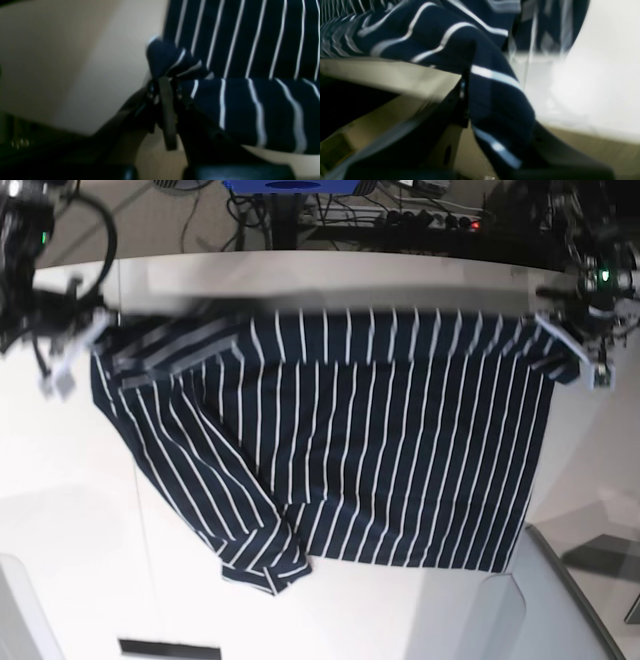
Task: Layout the t-shirt on the table in an organized manner, then fold the t-shirt properly
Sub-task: 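Lift the held edge and pull it back with both grippers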
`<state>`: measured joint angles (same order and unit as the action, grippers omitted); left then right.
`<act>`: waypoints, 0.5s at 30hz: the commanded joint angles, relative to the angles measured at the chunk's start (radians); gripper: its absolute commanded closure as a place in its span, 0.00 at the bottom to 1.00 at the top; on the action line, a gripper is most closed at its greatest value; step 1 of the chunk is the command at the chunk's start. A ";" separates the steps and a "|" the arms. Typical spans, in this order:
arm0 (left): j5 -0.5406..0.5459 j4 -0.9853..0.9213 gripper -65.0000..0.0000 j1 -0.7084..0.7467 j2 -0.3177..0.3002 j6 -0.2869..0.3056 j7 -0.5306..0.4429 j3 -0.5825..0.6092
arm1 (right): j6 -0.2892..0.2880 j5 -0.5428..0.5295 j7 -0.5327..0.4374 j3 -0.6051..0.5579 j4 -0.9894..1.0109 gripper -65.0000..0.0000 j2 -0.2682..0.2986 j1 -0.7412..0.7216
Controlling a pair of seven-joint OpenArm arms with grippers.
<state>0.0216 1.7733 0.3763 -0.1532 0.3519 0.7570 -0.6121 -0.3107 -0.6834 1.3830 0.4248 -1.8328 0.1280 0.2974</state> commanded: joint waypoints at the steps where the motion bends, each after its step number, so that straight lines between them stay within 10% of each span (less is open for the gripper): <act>1: -0.001 0.027 1.00 0.017 -0.013 -0.004 -0.015 -0.006 | -0.002 -0.015 -0.020 0.006 -0.040 0.99 0.006 0.016; 15: -0.012 0.021 1.00 0.086 -0.015 -0.003 -0.012 -0.061 | -0.055 -0.005 -0.020 0.010 -0.038 0.99 0.022 0.079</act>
<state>0.0219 1.7775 0.4549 -0.1551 0.3592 0.7517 -0.6643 -0.3668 -0.6888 1.3582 0.4286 -1.8641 0.1402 0.3687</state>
